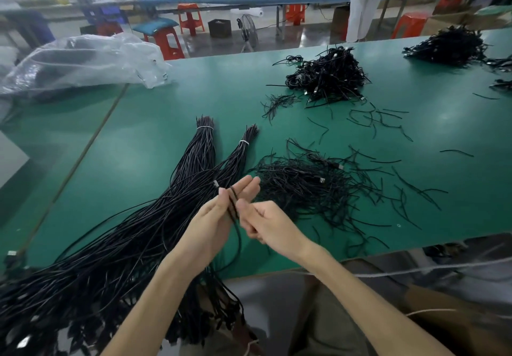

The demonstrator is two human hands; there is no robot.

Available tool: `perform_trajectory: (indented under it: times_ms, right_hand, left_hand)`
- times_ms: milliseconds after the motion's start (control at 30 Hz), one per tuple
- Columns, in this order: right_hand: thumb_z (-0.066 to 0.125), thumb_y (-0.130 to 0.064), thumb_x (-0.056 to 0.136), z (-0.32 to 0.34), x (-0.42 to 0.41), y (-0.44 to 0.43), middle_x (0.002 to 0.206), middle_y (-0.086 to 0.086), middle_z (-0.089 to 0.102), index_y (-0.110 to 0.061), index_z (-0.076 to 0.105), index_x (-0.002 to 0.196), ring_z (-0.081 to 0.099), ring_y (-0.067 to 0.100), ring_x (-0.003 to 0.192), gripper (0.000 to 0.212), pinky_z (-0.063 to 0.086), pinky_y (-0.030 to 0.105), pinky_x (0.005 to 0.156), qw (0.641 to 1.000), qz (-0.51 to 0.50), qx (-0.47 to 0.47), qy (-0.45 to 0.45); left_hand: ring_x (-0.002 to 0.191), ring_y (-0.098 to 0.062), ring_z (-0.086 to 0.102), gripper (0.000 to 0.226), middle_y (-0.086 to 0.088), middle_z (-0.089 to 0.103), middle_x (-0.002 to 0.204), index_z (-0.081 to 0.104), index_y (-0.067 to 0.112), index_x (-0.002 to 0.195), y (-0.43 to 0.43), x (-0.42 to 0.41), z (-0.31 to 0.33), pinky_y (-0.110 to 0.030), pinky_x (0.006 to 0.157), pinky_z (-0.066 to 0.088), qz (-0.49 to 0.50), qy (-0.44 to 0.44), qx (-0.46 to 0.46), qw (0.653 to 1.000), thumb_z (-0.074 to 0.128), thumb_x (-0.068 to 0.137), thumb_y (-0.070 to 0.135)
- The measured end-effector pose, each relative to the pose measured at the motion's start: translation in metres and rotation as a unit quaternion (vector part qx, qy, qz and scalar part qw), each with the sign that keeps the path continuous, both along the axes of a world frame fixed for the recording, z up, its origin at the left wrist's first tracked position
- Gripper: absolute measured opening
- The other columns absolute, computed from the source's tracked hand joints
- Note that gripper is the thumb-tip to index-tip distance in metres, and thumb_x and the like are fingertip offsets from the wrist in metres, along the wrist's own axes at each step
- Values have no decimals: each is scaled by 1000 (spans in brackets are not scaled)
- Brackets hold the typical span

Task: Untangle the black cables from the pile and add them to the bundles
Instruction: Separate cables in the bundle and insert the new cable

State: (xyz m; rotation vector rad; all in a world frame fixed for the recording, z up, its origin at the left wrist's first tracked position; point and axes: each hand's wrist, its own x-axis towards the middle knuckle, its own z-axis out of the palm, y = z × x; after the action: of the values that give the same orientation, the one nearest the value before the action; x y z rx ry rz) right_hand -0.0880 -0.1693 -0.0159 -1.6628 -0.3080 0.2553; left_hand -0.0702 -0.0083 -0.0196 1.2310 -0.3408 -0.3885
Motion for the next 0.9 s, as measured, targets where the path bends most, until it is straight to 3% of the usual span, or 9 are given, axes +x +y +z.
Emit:
perform_trajectory:
  times_ms: [67, 133, 233, 400, 533, 633, 733, 800, 900]
  right_hand:
    - [44, -41, 109, -14, -5, 4, 46, -14, 39, -19, 43, 58, 33, 1, 43, 55, 30, 10, 49, 999, 33, -18, 12]
    - [46, -53, 106, -25, -6, 2, 50, -13, 32, -23, 35, 57, 28, 7, 46, 58, 28, 17, 51, 998, 30, -45, 13]
    - [46, -77, 93, -31, 3, -15, 54, -6, 26, -23, 28, 58, 22, 14, 52, 67, 20, 29, 52, 990, -1, -140, -29]
    - [47, -74, 95, -24, 21, -35, 48, -9, 24, -22, 24, 55, 21, 9, 48, 70, 22, 26, 48, 972, -67, -203, -94]
    - [49, -62, 101, -12, 28, -15, 46, -9, 26, -21, 26, 54, 25, 8, 47, 66, 22, 24, 50, 978, -106, -153, -96]
    - [48, -57, 103, -3, 30, 0, 43, -11, 32, -20, 27, 54, 34, 4, 42, 65, 24, 21, 48, 980, -120, -120, -101]
    - [45, -58, 104, 3, 27, 5, 48, -10, 32, -17, 30, 56, 32, 5, 45, 65, 24, 26, 50, 982, -116, -104, -109]
    - [44, -55, 105, 4, 23, 4, 51, -8, 29, -16, 31, 57, 26, 7, 48, 64, 23, 27, 52, 983, -115, -93, -108]
    - [43, -54, 106, 1, 13, 11, 52, -3, 29, -17, 32, 57, 25, 9, 48, 63, 23, 28, 50, 987, -98, -76, -106]
  left_hand:
    - [138, -21, 54, 55, -11, 59, 146, 54, 7, 145, -4, -1, 9, -32, 116, 41, 24, 33, -79, 996, 32, 109, 41]
    - [101, -17, 71, 45, -5, 73, 104, 74, 11, 115, -5, 1, 20, -35, 102, 51, 64, 79, -146, 984, 40, 108, 40]
    - [52, -9, 40, 38, 11, 41, 59, 64, 18, 82, 8, 2, 27, -25, 71, 46, 35, 92, -189, 977, 49, 108, 41]
    - [46, -10, 36, 43, 6, 44, 52, 65, 20, 68, 18, -7, 16, -17, 49, 32, 25, -87, 191, 977, 53, 102, 43]
    - [56, -17, 62, 37, 0, 71, 67, 72, 10, 83, 3, -10, 2, -32, 58, 50, 46, -185, 358, 914, 51, 108, 28]
    - [45, -6, 40, 35, 17, 53, 52, 57, 4, 78, -2, -6, 0, -19, 48, 32, 76, -182, 422, 885, 54, 106, 24]
    - [59, -7, 46, 26, 19, 56, 68, 68, 12, 92, 3, -5, 8, -24, 61, 39, 73, -157, 359, 917, 50, 106, 24]
    - [88, -7, 66, 29, 14, 71, 97, 71, 21, 116, 10, -5, 13, -26, 82, 50, 93, -155, 304, 935, 47, 102, 30]
    - [122, -6, 63, 38, 5, 71, 126, 64, 19, 133, 11, -5, 12, -24, 102, 50, 101, -132, 256, 952, 44, 102, 32]
